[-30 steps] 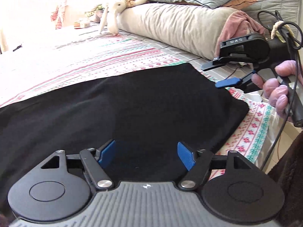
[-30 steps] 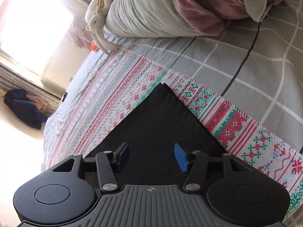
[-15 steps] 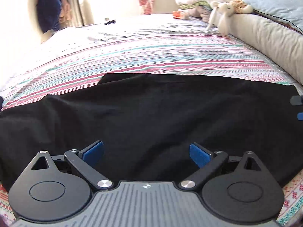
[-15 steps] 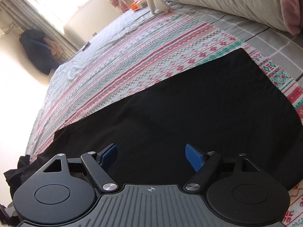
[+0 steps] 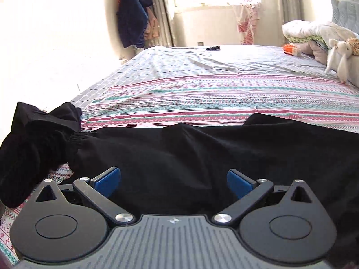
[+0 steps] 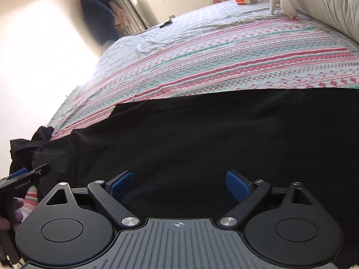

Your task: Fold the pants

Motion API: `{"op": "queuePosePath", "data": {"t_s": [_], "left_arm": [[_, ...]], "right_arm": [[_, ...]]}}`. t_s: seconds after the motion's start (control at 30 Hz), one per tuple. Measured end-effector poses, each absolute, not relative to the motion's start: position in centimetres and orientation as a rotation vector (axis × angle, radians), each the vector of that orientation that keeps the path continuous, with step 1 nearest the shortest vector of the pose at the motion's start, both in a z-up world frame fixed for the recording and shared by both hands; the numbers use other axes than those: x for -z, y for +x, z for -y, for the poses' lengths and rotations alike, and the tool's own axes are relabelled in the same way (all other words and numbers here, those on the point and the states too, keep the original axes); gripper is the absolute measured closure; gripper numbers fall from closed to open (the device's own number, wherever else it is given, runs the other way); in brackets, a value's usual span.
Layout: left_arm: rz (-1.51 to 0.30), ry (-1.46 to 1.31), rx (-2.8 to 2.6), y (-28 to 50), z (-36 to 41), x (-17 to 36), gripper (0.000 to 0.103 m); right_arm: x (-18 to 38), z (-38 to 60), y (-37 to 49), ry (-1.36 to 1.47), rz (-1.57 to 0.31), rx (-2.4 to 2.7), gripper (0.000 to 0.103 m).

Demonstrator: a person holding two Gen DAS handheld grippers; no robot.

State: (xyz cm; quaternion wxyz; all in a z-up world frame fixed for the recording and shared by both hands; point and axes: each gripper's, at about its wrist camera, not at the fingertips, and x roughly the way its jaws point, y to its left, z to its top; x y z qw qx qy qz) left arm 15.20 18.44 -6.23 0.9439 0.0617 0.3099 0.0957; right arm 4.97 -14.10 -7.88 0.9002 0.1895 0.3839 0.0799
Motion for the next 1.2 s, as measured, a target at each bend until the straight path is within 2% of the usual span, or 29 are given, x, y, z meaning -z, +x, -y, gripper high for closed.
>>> {"op": "queuePosePath", "data": {"t_s": [0.2,0.5,0.6,0.7,0.8,0.9,0.93,1.0,1.13,1.2], "left_arm": [[-0.617,-0.009,-0.27,15.6,-25.9,5.9,0.0],[-0.661,-0.272,-0.308,14.0,-34.0,7.1,0.0],[-0.677,-0.309,-0.305,13.8,-36.1,7.4,0.01],[-0.69,-0.375,-0.271,13.5,-37.7,7.6,0.024],[-0.689,-0.426,-0.245,13.3,-39.0,7.9,0.029],[-0.69,-0.456,-0.221,13.3,-39.8,8.2,0.036],[-0.69,-0.461,-0.214,13.4,-40.0,8.2,0.038],[-0.686,-0.465,-0.202,13.4,-40.1,8.2,0.043],[-0.717,-0.482,-0.227,13.8,-40.7,8.7,0.044],[-0.745,-0.506,-0.233,14.1,-41.1,9.3,0.044]], "right_arm": [[8.6,7.9,3.7,0.206,-0.737,-0.208,0.011],[7.0,-3.0,5.1,0.099,-0.686,-0.428,0.011],[6.5,-7.1,5.9,0.07,-0.655,-0.518,0.012],[6.0,-11.5,6.3,-0.009,-0.611,-0.604,0.019],[5.6,-15.7,7.1,-0.081,-0.569,-0.676,0.029],[5.5,-19.4,8.0,-0.112,-0.555,-0.756,0.054],[5.5,-20.5,8.3,-0.122,-0.558,-0.784,0.068],[5.9,-22.7,9.2,-0.148,-0.57,-0.829,0.071],[7.1,-26.3,10.5,-0.228,-0.562,-0.835,0.07],[7.8,-27.6,11.3,-0.268,-0.566,-0.841,0.065]]}}
